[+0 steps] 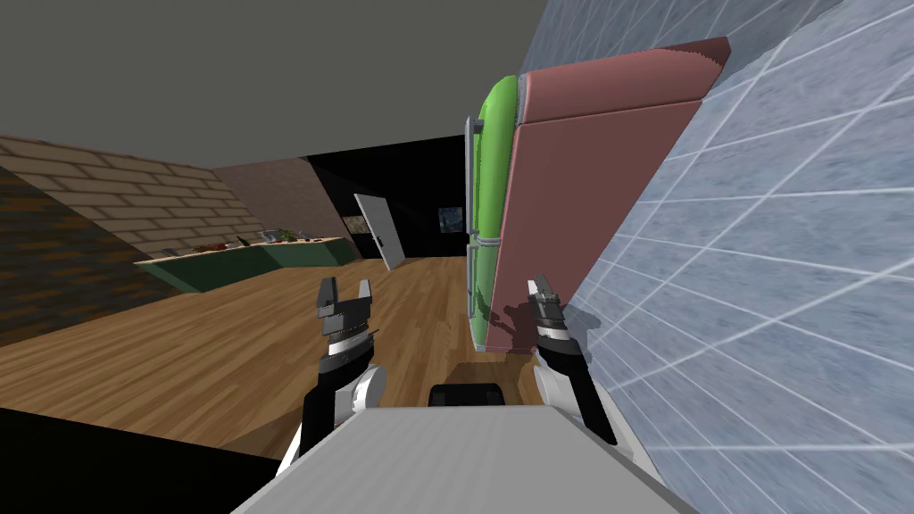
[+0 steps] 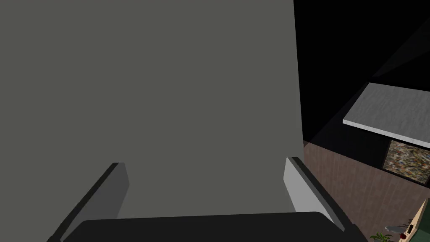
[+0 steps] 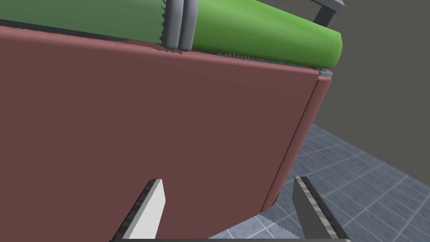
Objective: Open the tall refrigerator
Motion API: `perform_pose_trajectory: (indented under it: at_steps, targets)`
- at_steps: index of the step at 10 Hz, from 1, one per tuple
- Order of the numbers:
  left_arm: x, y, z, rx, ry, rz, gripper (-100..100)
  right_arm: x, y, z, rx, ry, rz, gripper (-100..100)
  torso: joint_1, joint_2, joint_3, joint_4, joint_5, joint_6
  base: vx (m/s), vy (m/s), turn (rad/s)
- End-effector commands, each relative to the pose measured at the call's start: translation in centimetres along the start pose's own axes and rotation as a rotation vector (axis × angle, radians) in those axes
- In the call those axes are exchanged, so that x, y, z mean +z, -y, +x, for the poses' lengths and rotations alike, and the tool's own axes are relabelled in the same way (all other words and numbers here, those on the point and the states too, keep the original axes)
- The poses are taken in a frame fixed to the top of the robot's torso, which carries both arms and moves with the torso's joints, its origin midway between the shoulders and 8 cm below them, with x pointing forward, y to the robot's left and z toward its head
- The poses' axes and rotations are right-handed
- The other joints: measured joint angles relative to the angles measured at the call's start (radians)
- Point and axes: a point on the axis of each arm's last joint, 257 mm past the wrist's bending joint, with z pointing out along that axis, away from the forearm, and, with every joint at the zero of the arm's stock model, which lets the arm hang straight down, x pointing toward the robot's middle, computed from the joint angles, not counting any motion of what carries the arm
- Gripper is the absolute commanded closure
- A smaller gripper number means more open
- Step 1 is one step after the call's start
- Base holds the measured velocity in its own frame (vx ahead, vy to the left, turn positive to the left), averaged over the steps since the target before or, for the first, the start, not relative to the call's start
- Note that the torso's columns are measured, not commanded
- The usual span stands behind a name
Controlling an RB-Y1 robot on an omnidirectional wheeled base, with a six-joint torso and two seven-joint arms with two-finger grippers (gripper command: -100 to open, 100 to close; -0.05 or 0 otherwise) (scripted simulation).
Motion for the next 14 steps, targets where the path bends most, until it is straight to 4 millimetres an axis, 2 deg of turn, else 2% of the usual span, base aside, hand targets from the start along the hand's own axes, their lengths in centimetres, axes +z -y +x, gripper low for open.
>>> perform_pose_trajectory:
  at_steps: [1, 9, 10, 11, 14]
  targets:
    - [0.0, 0.0, 0.0, 0.000, 0.000, 0.000, 0, 0.0, 0.0, 0.0, 0.000, 0.000, 0.000, 0, 0.000, 0.040, -0.082, 0.041, 0.000, 0.000, 0.000, 0.000, 0.000]
    - [0.0, 0.0, 0.0, 0.000, 0.000, 0.000, 0, 0.0, 0.0, 0.0, 0.000, 0.000, 0.000, 0, 0.000, 0.618, -1.234, 0.617, 0.000, 0.000, 0.000, 0.000, 0.000]
    - [0.0, 0.0, 0.0, 0.000, 0.000, 0.000, 0, -0.1, 0.2, -0.1, -0.038, -0.032, 0.000, -100, 0.000, 0.691, -1.382, 0.691, 0.000, 0.000, 0.012, 0.013, 0.045]
    - [0.0, 0.0, 0.0, 0.000, 0.000, 0.000, 0, -0.3, 0.4, -0.4, -0.072, -0.052, 0.002, -100, 0.000, 0.725, -1.451, 0.724, 0.000, 0.000, 0.021, 0.020, 0.062]
    - [0.0, 0.0, 0.0, 0.000, 0.000, 0.000, 0, -0.8, 1.1, -2.3, -0.208, -0.097, 0.015, -100, 0.001, 0.737, -1.476, 0.737, 0.000, 0.000, 0.034, 0.036, 0.086]
